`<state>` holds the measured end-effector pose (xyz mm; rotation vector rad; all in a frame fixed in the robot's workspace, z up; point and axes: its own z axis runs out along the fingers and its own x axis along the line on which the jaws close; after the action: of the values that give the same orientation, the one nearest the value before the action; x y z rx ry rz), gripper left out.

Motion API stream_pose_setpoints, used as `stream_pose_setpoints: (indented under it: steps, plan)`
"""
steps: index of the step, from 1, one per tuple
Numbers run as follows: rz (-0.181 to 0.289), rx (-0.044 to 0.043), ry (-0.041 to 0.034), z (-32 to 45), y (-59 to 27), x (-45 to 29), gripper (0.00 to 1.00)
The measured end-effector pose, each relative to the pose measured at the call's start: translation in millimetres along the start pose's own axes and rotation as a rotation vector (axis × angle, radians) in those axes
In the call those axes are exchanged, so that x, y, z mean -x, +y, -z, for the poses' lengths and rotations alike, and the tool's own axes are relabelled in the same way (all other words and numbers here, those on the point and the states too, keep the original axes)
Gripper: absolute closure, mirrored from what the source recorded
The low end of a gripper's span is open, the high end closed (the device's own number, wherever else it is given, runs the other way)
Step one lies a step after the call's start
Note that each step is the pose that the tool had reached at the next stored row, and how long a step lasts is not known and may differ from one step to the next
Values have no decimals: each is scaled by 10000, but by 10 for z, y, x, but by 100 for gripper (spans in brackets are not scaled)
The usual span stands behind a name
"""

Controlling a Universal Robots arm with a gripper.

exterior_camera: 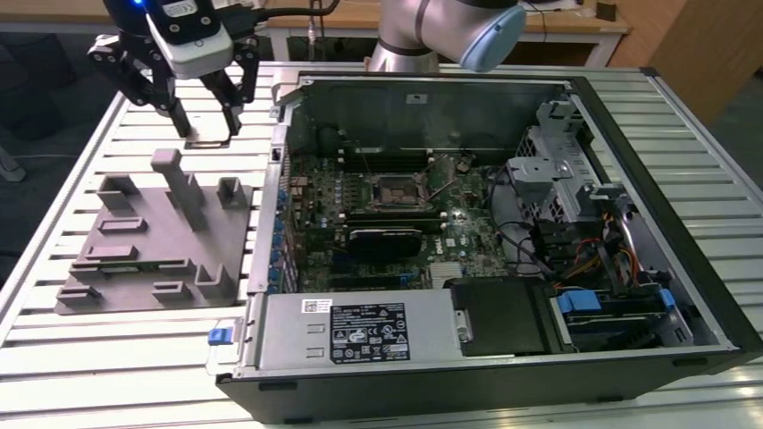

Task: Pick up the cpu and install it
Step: 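Pick up the cpu and move it towards the insertion slot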

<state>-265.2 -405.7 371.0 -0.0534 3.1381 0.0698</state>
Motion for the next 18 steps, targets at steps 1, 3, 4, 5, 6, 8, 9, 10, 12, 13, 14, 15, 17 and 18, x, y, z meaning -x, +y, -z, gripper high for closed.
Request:
stream_pose_setpoints:
  steps: [1, 3, 4, 5, 6, 8, 9, 10, 12, 13, 14, 15, 17, 18]
  plan:
    - [0, 0, 0, 0, 0, 7, 46]
    - [0, -1, 0, 0, -1, 22, 46]
    - [0, -1, 1, 0, -1, 28, 46]
    - [0, 0, 0, 0, -1, 35, 46]
    - [0, 0, 0, 0, -2, 41, 46]
    - [0, -1, 1, 0, -2, 52, 46]
    - [0, -1, 1, 0, -2, 58, 46]
    - [0, -1, 0, 0, -2, 63, 46]
    - [0, -1, 1, 0, -2, 74, 46]
    - [0, 0, 0, 0, -3, 79, 46]
    - [0, 0, 1, 0, -3, 84, 46]
    - [0, -1, 1, 0, -3, 89, 46]
    - [0, 0, 0, 0, -3, 98, 46]
    - [0, 0, 1, 0, -3, 102, 46]
